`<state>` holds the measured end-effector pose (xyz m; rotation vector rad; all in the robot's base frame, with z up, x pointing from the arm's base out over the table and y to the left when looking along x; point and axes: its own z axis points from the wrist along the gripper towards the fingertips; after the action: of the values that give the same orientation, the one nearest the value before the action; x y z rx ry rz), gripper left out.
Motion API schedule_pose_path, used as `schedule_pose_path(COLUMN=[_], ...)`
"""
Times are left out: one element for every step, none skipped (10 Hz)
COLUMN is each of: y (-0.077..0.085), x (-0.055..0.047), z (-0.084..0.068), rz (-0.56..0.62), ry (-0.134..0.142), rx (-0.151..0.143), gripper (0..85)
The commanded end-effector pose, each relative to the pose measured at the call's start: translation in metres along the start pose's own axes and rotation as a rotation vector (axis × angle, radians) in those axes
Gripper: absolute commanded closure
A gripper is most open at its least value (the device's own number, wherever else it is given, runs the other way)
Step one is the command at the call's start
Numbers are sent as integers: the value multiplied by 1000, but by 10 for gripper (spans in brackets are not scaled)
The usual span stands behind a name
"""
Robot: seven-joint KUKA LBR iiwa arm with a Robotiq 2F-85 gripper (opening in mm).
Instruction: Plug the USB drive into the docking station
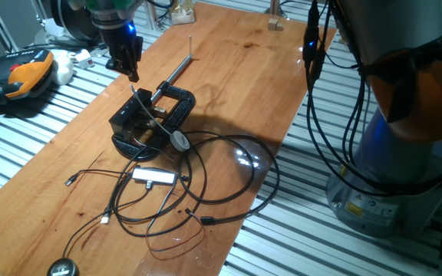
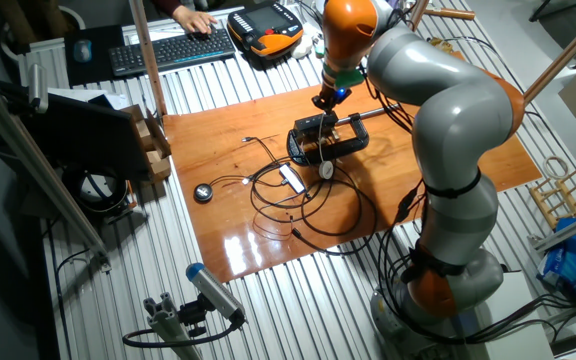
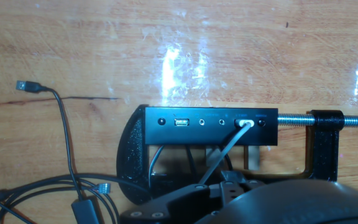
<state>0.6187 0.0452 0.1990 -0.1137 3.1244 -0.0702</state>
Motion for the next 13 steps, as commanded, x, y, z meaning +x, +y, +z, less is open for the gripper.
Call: schedule_pose_path(y=[0, 0, -1, 0, 0, 0, 0, 0, 1, 0, -1, -2, -2], x=[0, -1, -1, -1, -2, -2, -2, -2, -3, -3, -4, -5, -6], z=[0, 0, 0, 0, 0, 0, 0, 0, 0, 0, 0, 0, 0], rz=[0, 1, 1, 3, 4, 6, 9, 12, 20, 22, 17, 13, 8], ry=[0, -2, -3, -3, -4, -4, -6, -9, -12, -7, -1, -1, 3], rx=[0, 8, 3, 5, 5, 5, 0, -1, -19, -38, -41, -43, -43], gripper=[850, 850, 850, 850, 850, 850, 850, 850, 850, 850, 850, 850, 850])
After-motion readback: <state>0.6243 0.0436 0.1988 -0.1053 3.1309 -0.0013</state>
